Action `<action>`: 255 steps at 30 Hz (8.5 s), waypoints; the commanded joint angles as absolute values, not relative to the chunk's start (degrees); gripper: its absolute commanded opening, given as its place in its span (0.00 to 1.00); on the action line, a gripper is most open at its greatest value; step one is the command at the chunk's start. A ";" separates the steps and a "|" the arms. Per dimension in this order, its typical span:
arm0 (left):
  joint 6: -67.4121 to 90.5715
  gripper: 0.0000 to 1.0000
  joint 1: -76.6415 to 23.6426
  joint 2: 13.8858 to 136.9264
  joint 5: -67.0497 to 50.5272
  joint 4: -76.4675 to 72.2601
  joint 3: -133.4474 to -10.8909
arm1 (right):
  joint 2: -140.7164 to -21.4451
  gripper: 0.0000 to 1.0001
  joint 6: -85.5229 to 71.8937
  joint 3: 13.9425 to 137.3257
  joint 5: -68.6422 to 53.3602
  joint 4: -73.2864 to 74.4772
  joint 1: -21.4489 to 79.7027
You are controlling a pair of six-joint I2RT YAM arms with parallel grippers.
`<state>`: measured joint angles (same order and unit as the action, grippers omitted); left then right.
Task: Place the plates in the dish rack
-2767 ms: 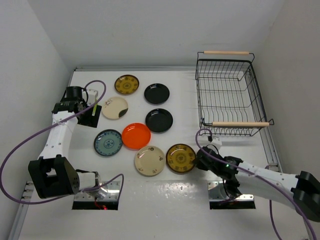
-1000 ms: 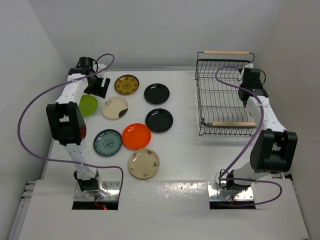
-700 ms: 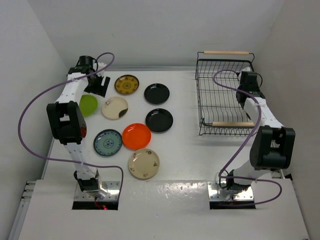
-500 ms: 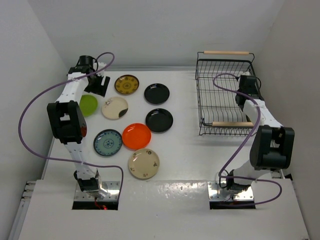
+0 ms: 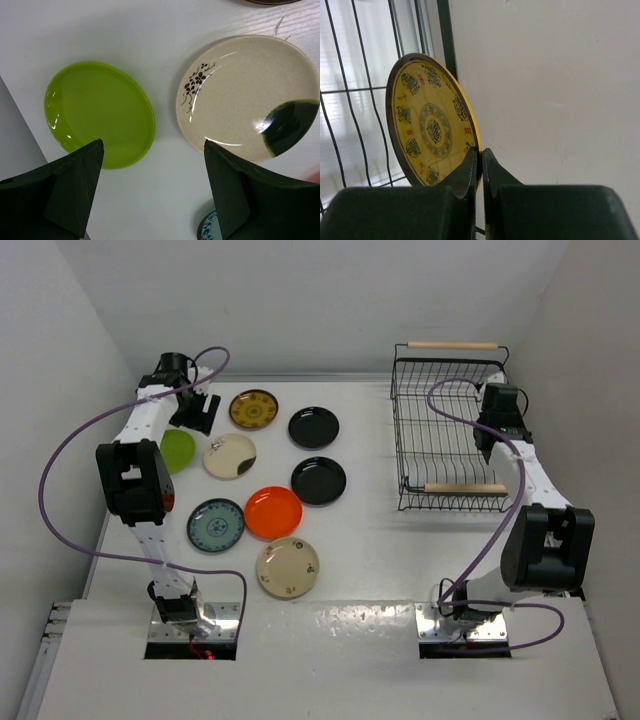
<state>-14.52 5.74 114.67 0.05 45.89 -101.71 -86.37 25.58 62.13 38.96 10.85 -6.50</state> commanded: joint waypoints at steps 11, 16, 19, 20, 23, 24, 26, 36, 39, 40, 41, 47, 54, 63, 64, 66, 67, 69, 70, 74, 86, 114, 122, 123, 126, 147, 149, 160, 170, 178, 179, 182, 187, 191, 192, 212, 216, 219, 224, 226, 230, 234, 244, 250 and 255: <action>-14.85 0.86 6.24 114.52 1.31 45.53 -103.54 | -84.46 0.00 19.88 62.14 36.39 13.09 -6.50; -14.85 0.86 6.24 114.52 1.32 45.53 -103.54 | -84.90 0.00 18.99 59.86 35.77 13.80 -7.03; -14.85 0.86 6.24 114.52 1.32 45.53 -103.54 | -85.43 0.00 18.11 58.98 35.07 13.80 -7.56; -14.85 0.86 6.24 114.52 1.32 45.53 -103.54 | -85.78 0.00 17.76 58.63 35.07 13.89 -7.73; -14.85 0.86 6.24 114.52 0.62 45.53 -103.54 | -86.48 0.00 17.67 57.40 35.42 13.98 -7.74; -14.85 0.86 6.24 115.04 -0.08 45.53 -104.23 | -86.57 0.00 17.67 56.96 35.51 13.89 -7.82; -14.85 0.86 6.24 116.27 -0.96 45.53 -105.98 | -87.10 0.00 17.23 56.43 35.42 13.71 -7.91; -11.87 0.89 2.91 125.32 -5.97 45.53 -118.20 | -89.38 0.39 12.83 61.78 34.37 18.01 -9.23; -10.64 0.89 2.37 128.04 -7.37 45.53 -121.63 | -89.21 0.50 12.66 63.19 34.02 19.42 -9.23; -10.11 0.89 2.37 128.67 -7.90 45.01 -122.34 | -89.30 0.52 12.57 63.98 33.75 19.60 -9.23; -10.11 0.89 1.85 129.19 -8.61 45.00 -123.47 | -89.21 0.54 12.48 64.68 33.84 20.12 -9.40; -8.35 0.89 1.85 133.06 -11.60 41.67 -126.12 | -88.42 0.55 10.72 69.15 33.23 23.29 -9.32; -1.77 0.89 1.32 136.14 -15.55 34.83 -127.35 | -87.37 0.64 6.42 74.26 31.91 29.17 -7.39; 10.80 0.89 0.18 144.66 -8.57 26.98 -132.71 | -85.60 0.84 8.68 81.47 31.11 30.33 2.88; 10.81 0.89 0.18 144.67 -6.61 26.98 -132.71 | -86.21 0.85 9.31 82.43 31.64 28.84 4.55; 11.43 0.89 -0.35 145.55 -1.53 27.68 -132.71 | -87.27 0.86 11.50 83.84 32.69 24.98 5.97; 11.43 0.89 -0.35 145.55 -0.19 28.21 -132.71 | -88.32 0.86 11.86 86.11 32.70 24.35 6.59; 10.90 0.89 -0.35 145.55 0.97 28.74 -130.00 | -89.91 0.86 11.78 88.14 32.43 23.04 7.73; 10.90 0.89 -0.35 144.85 -0.51 28.74 -129.12 | -90.52 0.86 11.52 89.11 32.17 23.11 7.91; 9.59 0.84 -0.35 146.42 -9.21 30.75 -127.27 | -93.07 0.86 8.89 94.74 30.15 22.24 8.53; 10.81 0.00 2.37 149.41 -18.98 32.61 -129.81 | -86.67 0.86 7.21 89.75 31.90 21.10 11.86; 0.18 0.00 -7.03 119.98 -50.26 43.95 -130.00 | -98.77 0.84 -27.94 93.95 -22.41 11.69 17.66; -0.35 0.00 -9.49 119.97 -62.29 43.95 -130.52 | -101.51 0.67 -31.02 88.60 -24.17 5.80 19.25; -0.96 0.00 -9.49 119.97 -62.31 43.95 -130.52 | -102.38 0.59 -30.85 88.25 -24.34 5.45 19.42; -0.97 0.00 -9.49 119.97 -59.96 43.95 -130.52 | -102.31 0.22 -31.72 87.63 -25.40 4.84 19.51; -14.33 1.00 -7.03 121.73 1.41 45.62 -126.05 | -87.71 0.00 11.59 89.23 38.49 31.64 6.52; -14.33 1.00 -7.03 122.25 -0.60 45.62 -125.51 | -88.85 0.00 13.26 87.90 39.55 32.69 3.79; -13.80 1.00 -7.03 123.93 -2.20 46.14 -123.66 | -92.98 0.00 12.13 77.88 35.94 30.76 -2.64; -13.80 1.00 -6.50 124.98 -2.20 46.67 -123.66 | -95.80 0.00 7.65 72.42 31.91 31.11 -4.74; -14.33 1.00 -6.50 126.03 -1.68 47.19 -124.72 | -96.67 0.05 6.77 70.58 28.74 30.32 -5.27; -14.33 1.00 -6.50 126.04 -1.67 47.20 -125.24 | -97.64 0.11 7.03 70.75 28.74 30.67 -5.36; -14.85 1.00 -6.50 126.04 -1.67 47.20 -125.24 | -98.52 0.32 6.60 71.19 28.57 31.99 -5.62; -14.85 1.00 -6.50 126.04 -1.14 47.20 -125.24 | -97.56 0.45 6.77 71.98 28.30 31.73 -5.54; -14.85 1.00 -6.50 126.04 -2.37 47.20 -125.24 | -96.95 0.47 7.47 74.09 28.91 32.52 -5.54; -14.85 1.00 -6.50 126.04 -3.07 47.20 -125.24 | -96.94 0.48 7.91 74.18 29.18 32.52 -5.62; -15.91 0.99 -7.03 126.04 -3.60 47.72 -124.72 | -88.16 0.70 6.60 83.13 28.13 34.89 -0.98; -17.22 0.81 -7.03 126.04 -5.09 48.25 -124.19 | -86.05 0.91 0.54 88.94 14.55 38.40 4.99; -18.72 0.54 -7.03 125.51 -8.25 50.79 -124.19 | -86.57 0.45 -6.41 91.75 0.49 36.83 9.20; -17.85 0.39 -4.41 124.37 -8.27 52.47 -122.44 | -93.41 0.52 -13.08 94.22 -6.50 31.04 17.91; -16.71 0.49 -2.82 124.37 -7.56 52.47 -120.77 | -96.92 0.72 -14.58 95.09 -6.59 30.15 21.59; -12.58 0.73 3.58 123.22 -8.96 52.47 -118.31 | -106.32 0.97 -18.27 98.87 -6.33 32.43 25.83; -11.87 0.74 7.90 122.70 -8.98 52.47 -116.54 | -112.93 0.82 -23.11 99.75 -5.80 32.95 28.30; -11.87 0.74 8.44 122.70 -8.53 52.47 -114.17 | -125.16 0.81 -24.96 98.89 3.86 39.29 29.79; -11.87 0.74 7.91 123.22 -9.05 52.47 -115.84 | -128.22 0.63 -26.89 94.22 -3.84 35.34 30.23; -11.87 0.74 7.91 123.22 -8.36 52.47 -115.84 | -128.68 0.29 -27.16 94.13 -6.15 34.19 30.50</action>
